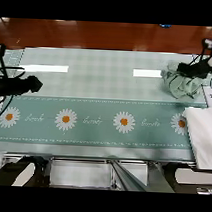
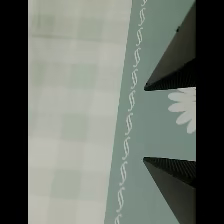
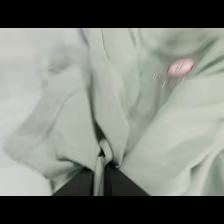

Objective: Fold the shirts.

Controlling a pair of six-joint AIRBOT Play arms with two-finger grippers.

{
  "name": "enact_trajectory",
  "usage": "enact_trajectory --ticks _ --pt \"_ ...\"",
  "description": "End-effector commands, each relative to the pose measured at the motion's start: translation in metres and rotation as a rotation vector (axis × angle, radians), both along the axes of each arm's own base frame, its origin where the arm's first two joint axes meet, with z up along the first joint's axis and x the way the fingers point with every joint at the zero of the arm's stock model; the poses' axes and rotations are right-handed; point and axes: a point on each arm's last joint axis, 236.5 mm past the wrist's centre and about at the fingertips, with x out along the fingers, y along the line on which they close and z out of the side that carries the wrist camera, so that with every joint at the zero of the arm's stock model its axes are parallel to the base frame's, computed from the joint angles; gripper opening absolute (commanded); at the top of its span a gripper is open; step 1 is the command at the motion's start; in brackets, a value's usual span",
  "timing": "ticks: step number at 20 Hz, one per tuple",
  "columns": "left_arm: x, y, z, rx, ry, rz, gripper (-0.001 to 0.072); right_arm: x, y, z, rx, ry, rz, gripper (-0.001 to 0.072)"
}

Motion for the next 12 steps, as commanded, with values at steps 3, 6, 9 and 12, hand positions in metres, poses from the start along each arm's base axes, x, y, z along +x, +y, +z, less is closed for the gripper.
enact_trajectory --ticks 3,6,9,12 --pt "-0.033 -0.008 0.02 -0.071 -0.05 -0.006 0.0509 -0.028 0.056 0.186 0.022 -0.383 0.17 0.0023" --pt "-0.048 -0.025 0.025 -0.103 -0.087 -0.039 0.051 -0.056 0.095 0.285 -0.038 -0.573 0.278 0.0023" --pt "-0.058 -0.032 0.029 -0.108 -0.099 -0.06 0.051 -0.088 0.138 0.364 -0.045 -0.722 0.386 0.0023" --pt "-0.05 -0.025 0.04 -0.032 -0.167 -0.101 0.051 -0.115 0.181 0.399 -0.026 -0.787 0.503 0.0023"
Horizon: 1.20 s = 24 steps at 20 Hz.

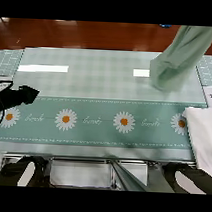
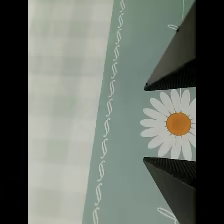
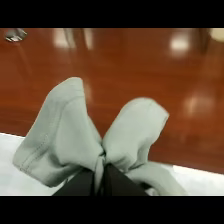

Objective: Fold the shirts.

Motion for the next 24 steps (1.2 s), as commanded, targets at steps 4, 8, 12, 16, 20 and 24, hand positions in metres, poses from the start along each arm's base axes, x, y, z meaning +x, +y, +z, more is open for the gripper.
enact_trajectory --ticks 4,8,12,16,20,24 --pt "0.002 -0.018 0.016 -0.084 -0.057 -0.017 0.0509 -0.072 0.112 0.005 -0.002 0.095 0.306 0.0023" --pt "-0.006 -0.024 0.011 -0.097 -0.018 -0.039 0.0509 -0.08 0.187 -0.065 -0.065 0.269 0.438 0.0023" --pt "-0.005 -0.004 -0.005 0.063 0.004 -0.09 0.0509 -0.048 0.23 -0.184 -0.118 0.548 0.395 0.0023" --pt "-0.005 -0.018 -0.002 -0.032 0.014 -0.08 0.0509 -0.065 0.338 -0.273 -0.03 0.716 0.621 0.0024" --pt "-0.01 -0.021 -0.006 -0.045 0.041 -0.084 0.0509 -0.074 0.407 -0.325 0.138 0.799 0.683 0.0023" --pt "-0.013 -0.025 -0.012 -0.116 0.082 -0.034 0.051 -0.051 0.394 -0.326 0.199 0.841 0.636 0.0411"
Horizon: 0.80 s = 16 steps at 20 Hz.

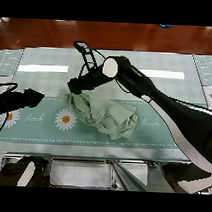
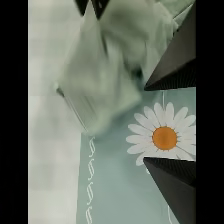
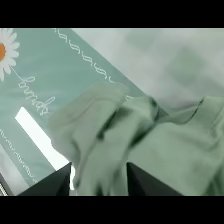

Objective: Fold the shirts.

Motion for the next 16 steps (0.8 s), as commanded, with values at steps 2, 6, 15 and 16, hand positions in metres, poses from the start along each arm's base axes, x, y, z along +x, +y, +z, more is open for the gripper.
enact_trajectory --ticks 2,6,15,16 --pt "-0.007 -0.004 -0.007 -0.074 0.067 0.058 0.051 0.044 -0.054 0.022 0.031 0.061 -0.093 0.0409" --pt "0.01 0.035 -0.029 -0.089 0.161 0.205 0.051 0.086 -0.249 0.075 -0.142 0.0 -0.315 0.0409" --pt "0.048 -0.057 -0.081 -0.622 0.373 0.01 0.051 -0.052 -0.439 -0.058 -0.172 0.282 -0.806 0.0409" --pt "0.048 -0.069 -0.089 -0.609 0.397 -0.028 0.051 -0.069 -0.436 -0.071 -0.166 0.309 -0.807 0.0409"
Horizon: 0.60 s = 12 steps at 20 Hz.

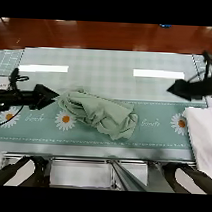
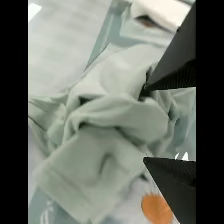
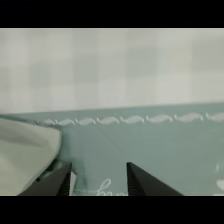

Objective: Fold the shirts.

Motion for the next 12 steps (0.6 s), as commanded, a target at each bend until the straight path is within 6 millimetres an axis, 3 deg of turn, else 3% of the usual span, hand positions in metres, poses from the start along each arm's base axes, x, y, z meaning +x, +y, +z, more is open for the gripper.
enact_trajectory --ticks 1,3,5,7,9,12 --pt "0.015 -0.04 -0.019 -0.071 0.024 -0.09 0.051 -0.064 -0.005 -0.052 0.052 0.075 -0.074 0.0408" --pt "0.018 -0.057 -0.034 -0.07 0.063 -0.136 0.0509 -0.083 0.005 -0.062 0.071 0.108 -0.061 0.0408" --pt "0.006 -0.066 -0.048 -0.082 0.164 -0.219 0.0499 -0.101 0.017 -0.07 0.08 0.146 -0.025 0.0408" --pt "-0.013 -0.058 -0.062 -0.04 0.272 -0.32 0.0237 -0.114 0.03 -0.079 0.096 0.179 0.009 0.0408" --pt "-0.011 -0.05 -0.062 0.015 0.249 -0.364 0.005 -0.126 0.05 -0.086 0.129 0.217 0.046 0.0408" --pt "0.006 -0.047 -0.046 0.054 0.146 -0.356 0.0021 -0.144 0.088 -0.09 0.187 0.255 0.132 0.0408"
